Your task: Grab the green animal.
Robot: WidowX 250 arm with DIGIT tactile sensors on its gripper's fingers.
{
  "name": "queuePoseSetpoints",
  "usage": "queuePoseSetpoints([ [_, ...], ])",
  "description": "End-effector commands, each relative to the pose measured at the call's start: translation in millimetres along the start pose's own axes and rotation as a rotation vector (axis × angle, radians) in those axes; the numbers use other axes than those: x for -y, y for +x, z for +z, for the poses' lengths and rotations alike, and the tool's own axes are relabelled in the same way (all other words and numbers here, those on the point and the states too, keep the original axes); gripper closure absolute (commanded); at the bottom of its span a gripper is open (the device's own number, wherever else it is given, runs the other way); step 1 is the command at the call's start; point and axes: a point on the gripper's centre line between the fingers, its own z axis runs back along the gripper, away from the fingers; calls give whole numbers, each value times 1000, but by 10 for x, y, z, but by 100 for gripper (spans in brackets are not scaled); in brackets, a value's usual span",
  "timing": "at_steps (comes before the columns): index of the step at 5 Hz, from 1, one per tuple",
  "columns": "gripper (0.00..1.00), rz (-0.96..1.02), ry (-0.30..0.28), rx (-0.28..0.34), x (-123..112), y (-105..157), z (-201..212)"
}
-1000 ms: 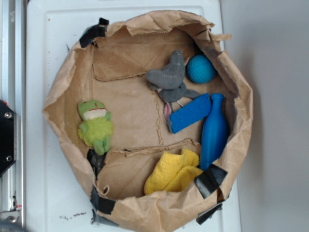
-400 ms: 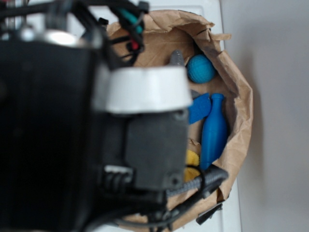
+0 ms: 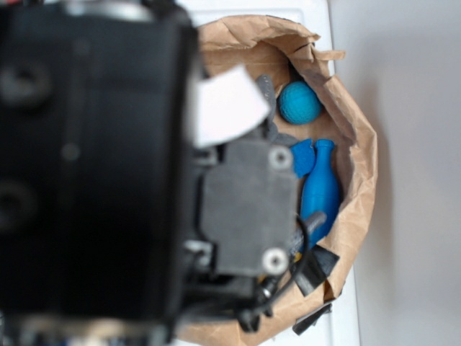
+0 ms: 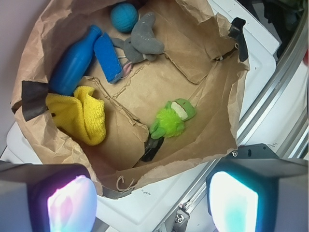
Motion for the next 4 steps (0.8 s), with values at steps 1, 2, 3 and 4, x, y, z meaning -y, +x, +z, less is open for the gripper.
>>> queuePoseSetpoints([
  [1, 0, 19, -39, 24, -95, 68, 100],
  [2, 0, 50, -40, 59, 14, 381, -180],
  [3, 0, 78, -1, 99, -5, 599, -436],
  [4, 0, 106, 32, 104, -96, 652, -602],
])
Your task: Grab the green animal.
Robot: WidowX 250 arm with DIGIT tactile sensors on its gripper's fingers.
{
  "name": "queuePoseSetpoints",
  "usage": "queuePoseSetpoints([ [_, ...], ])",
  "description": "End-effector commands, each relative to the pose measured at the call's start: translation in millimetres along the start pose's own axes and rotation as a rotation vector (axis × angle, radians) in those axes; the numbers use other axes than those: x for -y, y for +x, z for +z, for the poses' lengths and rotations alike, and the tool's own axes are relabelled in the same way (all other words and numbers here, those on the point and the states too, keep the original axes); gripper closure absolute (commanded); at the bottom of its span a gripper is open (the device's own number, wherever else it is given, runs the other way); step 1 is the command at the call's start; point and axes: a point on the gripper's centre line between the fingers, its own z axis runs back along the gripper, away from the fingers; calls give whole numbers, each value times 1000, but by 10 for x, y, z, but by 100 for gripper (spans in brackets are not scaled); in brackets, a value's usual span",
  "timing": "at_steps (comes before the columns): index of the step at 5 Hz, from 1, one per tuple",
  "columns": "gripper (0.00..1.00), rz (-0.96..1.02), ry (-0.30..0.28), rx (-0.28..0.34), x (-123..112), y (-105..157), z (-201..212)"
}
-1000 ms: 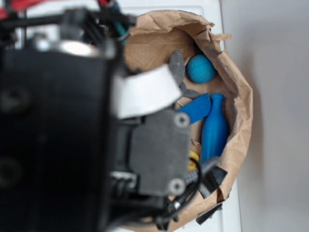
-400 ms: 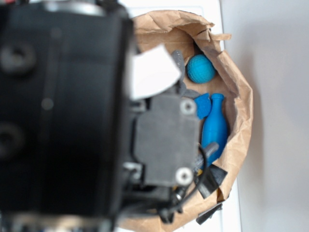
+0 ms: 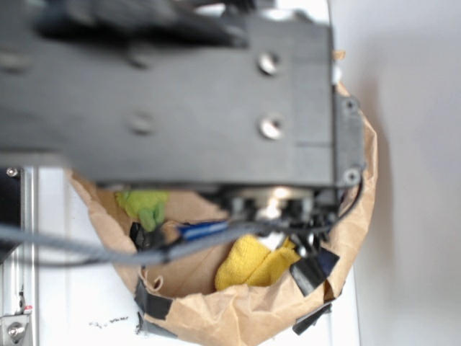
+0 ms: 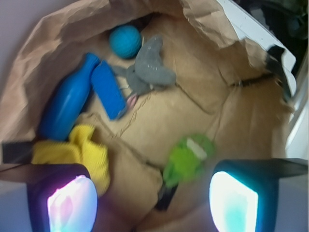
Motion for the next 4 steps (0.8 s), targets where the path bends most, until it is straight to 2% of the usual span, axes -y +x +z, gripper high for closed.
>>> queuePoseSetpoints([
  [1, 0, 68, 23, 16, -283, 131, -244],
  [3, 0, 73, 17, -6, -282, 113, -415],
  [4, 0, 14, -3, -80, -248, 80, -386],
])
